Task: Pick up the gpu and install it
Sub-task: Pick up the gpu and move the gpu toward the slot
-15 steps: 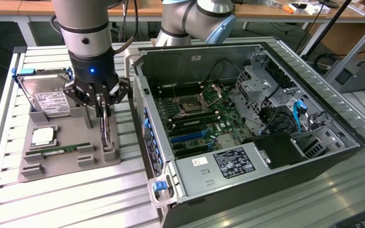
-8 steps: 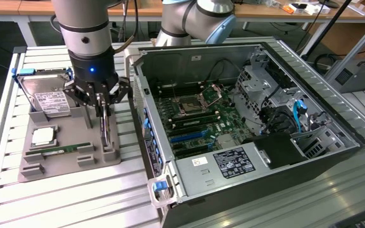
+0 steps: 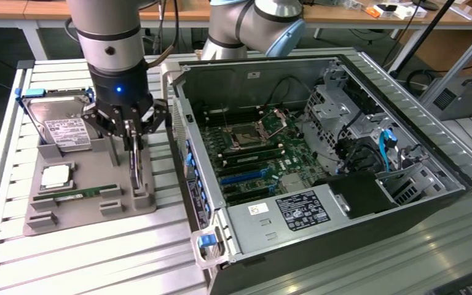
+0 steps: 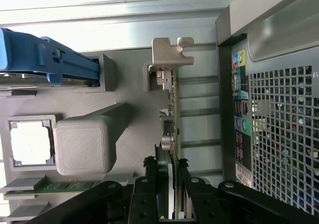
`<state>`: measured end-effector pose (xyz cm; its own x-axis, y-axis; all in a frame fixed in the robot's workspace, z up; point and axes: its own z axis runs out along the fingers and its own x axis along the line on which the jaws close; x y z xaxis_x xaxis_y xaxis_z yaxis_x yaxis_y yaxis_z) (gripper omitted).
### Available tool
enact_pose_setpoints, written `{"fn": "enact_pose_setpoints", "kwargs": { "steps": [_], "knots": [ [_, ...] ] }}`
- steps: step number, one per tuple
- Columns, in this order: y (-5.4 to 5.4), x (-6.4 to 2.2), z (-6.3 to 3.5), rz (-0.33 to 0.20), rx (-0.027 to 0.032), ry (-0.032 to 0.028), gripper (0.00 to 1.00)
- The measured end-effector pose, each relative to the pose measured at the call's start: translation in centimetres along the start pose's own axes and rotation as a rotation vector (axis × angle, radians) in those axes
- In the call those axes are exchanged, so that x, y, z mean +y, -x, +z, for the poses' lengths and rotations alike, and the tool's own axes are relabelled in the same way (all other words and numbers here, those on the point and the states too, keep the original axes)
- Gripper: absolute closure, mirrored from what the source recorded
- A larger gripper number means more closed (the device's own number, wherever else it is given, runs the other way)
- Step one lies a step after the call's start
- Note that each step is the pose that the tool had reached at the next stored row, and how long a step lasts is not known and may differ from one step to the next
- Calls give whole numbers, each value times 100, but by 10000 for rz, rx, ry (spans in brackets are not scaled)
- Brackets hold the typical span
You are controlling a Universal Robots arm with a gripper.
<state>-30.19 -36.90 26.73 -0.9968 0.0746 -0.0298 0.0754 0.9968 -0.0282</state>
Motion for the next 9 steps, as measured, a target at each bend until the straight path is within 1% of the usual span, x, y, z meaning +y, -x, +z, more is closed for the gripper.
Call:
{"fn": "enact_pose_setpoints", "kwargs": {
  "steps": [9],
  "knots": [
    [1,-1,-18,0,0,0,73]
  ]
}}
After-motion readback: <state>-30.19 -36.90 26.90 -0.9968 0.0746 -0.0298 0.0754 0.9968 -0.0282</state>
